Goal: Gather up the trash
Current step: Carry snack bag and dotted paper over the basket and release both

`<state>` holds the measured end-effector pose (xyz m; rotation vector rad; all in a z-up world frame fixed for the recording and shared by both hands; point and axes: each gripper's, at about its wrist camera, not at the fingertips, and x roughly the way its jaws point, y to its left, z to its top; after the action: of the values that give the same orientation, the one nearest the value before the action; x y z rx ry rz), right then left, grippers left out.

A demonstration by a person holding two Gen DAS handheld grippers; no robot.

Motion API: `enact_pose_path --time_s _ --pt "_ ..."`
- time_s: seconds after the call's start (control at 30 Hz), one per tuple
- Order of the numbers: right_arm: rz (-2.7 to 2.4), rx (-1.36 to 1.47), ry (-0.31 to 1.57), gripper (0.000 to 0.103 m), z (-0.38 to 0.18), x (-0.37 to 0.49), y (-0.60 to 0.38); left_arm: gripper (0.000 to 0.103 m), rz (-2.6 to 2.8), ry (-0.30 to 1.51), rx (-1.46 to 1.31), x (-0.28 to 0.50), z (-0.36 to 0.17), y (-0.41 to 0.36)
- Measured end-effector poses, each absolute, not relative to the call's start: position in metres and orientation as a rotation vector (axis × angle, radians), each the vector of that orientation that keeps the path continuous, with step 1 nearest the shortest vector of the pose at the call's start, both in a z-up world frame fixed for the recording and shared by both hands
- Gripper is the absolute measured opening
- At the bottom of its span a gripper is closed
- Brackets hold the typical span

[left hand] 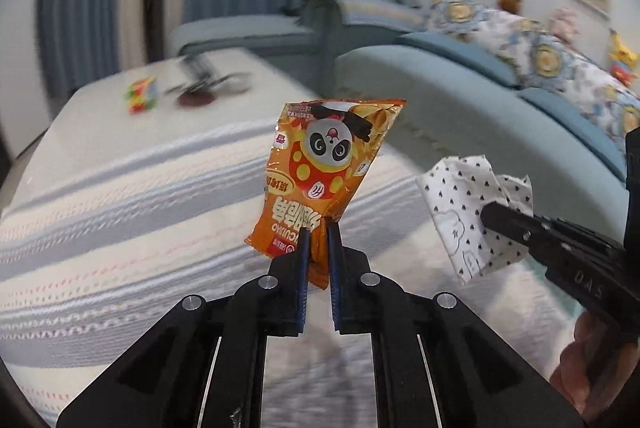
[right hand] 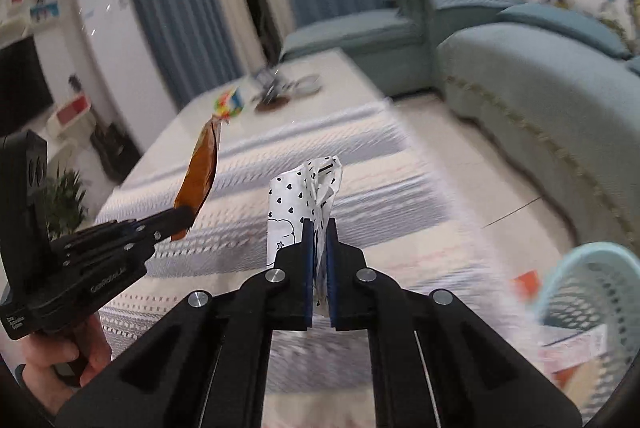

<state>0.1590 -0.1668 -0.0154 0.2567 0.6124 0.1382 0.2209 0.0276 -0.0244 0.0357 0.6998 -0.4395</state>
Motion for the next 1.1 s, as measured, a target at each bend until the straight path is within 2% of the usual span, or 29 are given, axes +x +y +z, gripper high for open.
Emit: enact_pose_path --time_s 0.13,0.27,0.43,0.67,0.7,0.8,0.83,0.9,0.97,1.0,1.1 --pt "0.006 0.223 0.567 0.004 0.011 0.115 -0.229 0.007 -0.562 0.656 0.063 0.190 0.001 -0.038" --pt "-0.101 0.205 0.613 0.004 0.011 0.084 -0.293 0.007 -0.668 0.648 0.070 0.160 0.008 -0.102" --pt "-0.233 0.257 0.707 0.004 -0.021 0.065 -0.357 0.007 -0.777 0.709 0.077 0.139 -0.010 -0.172" --pt "-0.314 0.381 0.863 0.004 -0.089 0.051 -0.410 0.010 -0.834 0.861 0.149 0.133 -0.065 -0.245" --pt "-0.320 0.386 0.875 0.005 -0.094 0.051 -0.412 0.015 -0.830 0.885 0.158 0.131 -0.073 -0.251" --pt "-0.318 0.417 0.899 0.009 -0.101 0.049 -0.415 0.043 -0.828 0.902 0.155 0.131 -0.080 -0.255" --pt "-0.317 0.423 0.898 0.011 -0.101 0.049 -0.414 0.047 -0.831 0.896 0.153 0.130 -0.078 -0.257" --pt "-0.331 0.413 0.880 0.027 -0.095 0.046 -0.409 0.049 -0.835 0.882 0.152 0.127 -0.074 -0.250" --pt "-0.355 0.397 0.851 0.038 -0.087 0.041 -0.405 0.053 -0.828 0.865 0.143 0.125 -0.065 -0.240" --pt "-0.360 0.393 0.839 0.041 -0.081 0.039 -0.403 0.057 -0.828 0.854 0.131 0.123 -0.059 -0.230" --pt "-0.352 0.395 0.813 0.041 -0.058 0.031 -0.393 0.066 -0.836 0.804 0.088 0.112 -0.035 -0.204"
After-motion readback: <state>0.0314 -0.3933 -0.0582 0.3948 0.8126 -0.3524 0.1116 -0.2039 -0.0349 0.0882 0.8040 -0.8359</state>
